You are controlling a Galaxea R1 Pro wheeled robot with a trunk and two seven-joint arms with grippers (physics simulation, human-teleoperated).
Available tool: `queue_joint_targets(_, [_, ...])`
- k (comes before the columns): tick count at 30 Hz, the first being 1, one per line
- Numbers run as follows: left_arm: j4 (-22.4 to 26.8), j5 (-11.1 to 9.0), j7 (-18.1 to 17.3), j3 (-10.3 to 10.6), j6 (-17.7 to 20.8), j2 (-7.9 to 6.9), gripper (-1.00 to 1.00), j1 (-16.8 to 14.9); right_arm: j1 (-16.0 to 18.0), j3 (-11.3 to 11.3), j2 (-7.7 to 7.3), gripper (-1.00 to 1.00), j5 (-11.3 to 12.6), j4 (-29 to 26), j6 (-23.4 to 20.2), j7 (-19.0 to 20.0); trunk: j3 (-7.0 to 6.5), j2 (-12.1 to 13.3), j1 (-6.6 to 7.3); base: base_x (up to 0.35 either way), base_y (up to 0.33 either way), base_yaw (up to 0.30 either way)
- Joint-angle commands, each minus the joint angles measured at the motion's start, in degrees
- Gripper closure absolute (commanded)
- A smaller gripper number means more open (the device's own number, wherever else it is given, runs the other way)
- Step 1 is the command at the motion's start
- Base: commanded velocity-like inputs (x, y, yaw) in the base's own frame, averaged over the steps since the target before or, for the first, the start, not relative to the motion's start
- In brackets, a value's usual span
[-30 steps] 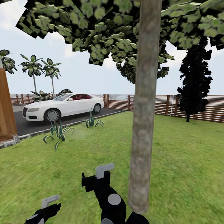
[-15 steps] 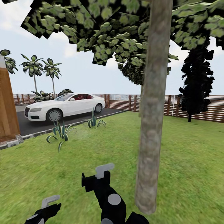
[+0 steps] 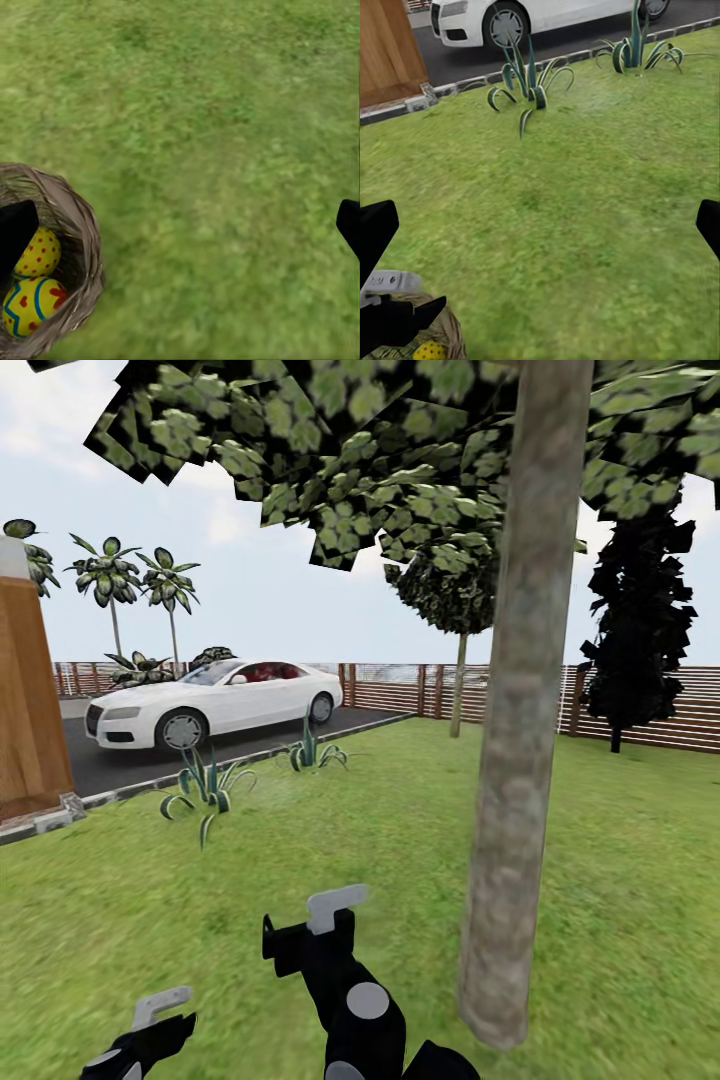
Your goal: Take the three Easter eggs out of the wicker basket on the lawn in the garden, then place them on the lawn next to a single tree (choose any tree) so that all three eggs are next to the same tree and none are left in the basket.
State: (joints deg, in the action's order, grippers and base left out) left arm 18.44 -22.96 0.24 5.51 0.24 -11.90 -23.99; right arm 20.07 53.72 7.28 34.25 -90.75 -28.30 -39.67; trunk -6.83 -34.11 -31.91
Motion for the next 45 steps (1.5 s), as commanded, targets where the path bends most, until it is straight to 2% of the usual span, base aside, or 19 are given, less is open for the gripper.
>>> queue_joint_targets(1, [0.0,-0.6,0.0,0.5,0.0,-0.06,-1.0,0.0,0.1,0.1,0.02,-1.0,0.4,0.0,-0.2,-0.5,0.02,0.0,-0.02,0.0,0.304,0.0])
queue_joint_targets(29, [-1.7,-0.7,0.1,0.5,-0.1,-0.08,-1.0,0.0,0.1,0.1,0.02,-1.0,0.4,0.0,-0.2,-0.5,0.02,0.0,-0.02,0.026,0.285,-0.004])
queue_joint_targets(45, [-1.7,-0.7,0.1,0.5,-0.1,-0.05,-1.0,0.0,0.1,0.0,-0.01,-1.0,0.4,-0.1,-0.2,-0.5,-0.17,0.0,-0.02,-0.099,0.284,-0.223])
